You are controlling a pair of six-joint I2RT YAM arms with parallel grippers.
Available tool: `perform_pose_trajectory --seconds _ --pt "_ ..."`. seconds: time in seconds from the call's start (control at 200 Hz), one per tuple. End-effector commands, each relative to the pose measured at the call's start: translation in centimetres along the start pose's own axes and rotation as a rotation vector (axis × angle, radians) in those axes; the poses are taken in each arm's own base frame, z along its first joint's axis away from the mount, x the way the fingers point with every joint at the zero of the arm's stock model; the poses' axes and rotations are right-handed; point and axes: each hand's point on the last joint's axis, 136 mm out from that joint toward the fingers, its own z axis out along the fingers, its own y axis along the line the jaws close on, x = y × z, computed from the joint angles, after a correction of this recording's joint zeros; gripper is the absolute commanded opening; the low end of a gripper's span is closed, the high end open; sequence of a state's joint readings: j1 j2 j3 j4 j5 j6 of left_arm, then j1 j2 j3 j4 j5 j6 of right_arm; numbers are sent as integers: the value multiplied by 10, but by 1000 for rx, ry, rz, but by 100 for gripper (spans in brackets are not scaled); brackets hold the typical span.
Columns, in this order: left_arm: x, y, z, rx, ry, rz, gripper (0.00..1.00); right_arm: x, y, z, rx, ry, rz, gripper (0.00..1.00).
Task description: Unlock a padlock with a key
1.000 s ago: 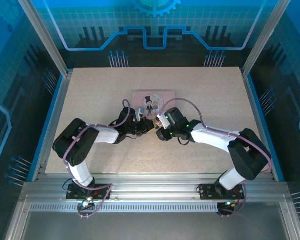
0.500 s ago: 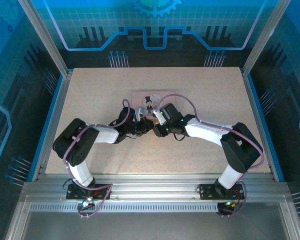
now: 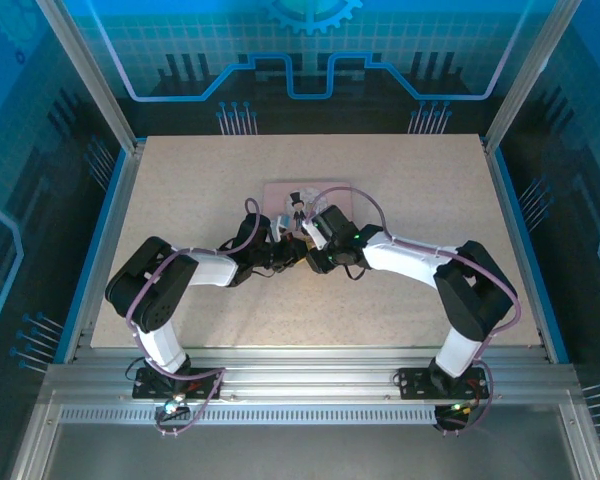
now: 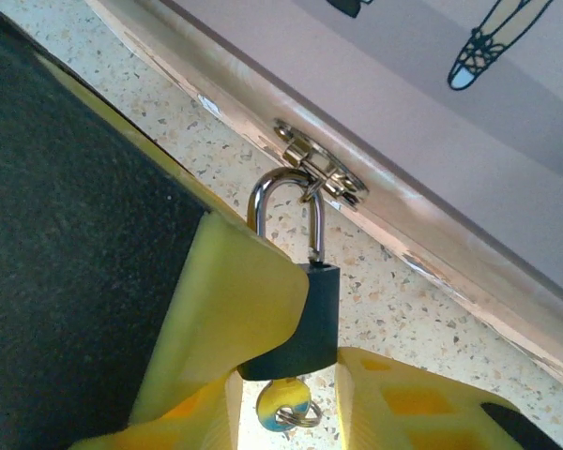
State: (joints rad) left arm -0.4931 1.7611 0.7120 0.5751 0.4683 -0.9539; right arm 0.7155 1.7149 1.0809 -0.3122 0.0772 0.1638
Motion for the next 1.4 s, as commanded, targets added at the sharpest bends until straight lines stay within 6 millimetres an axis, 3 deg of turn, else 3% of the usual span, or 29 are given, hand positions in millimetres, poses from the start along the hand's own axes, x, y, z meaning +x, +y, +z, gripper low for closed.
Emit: perform_pose_trajectory --seconds 0.0,0.185,0.365,0.846,1.046,1.186,1.396 --pt "17 1 2 9 106 -105 5 0 3 3 13 20 -27 31" --pt "17 0 2 12 108 -103 5 0 3 3 13 25 -32 23" --pt "17 -1 2 15 106 -103 4 1 0 3 29 25 -23 33" --pt "16 -1 0 18 106 -102 5 5 -4 3 73 31 -43 36" --pt "17 -1 0 20 107 -101 4 3 -1 3 56 28 -48 23" --pt "16 -2 -1 21 103 -101 4 4 2 5 33 35 -51 0" --pt "16 0 -2 17 104 -103 4 7 1 3 -4 13 -29 0"
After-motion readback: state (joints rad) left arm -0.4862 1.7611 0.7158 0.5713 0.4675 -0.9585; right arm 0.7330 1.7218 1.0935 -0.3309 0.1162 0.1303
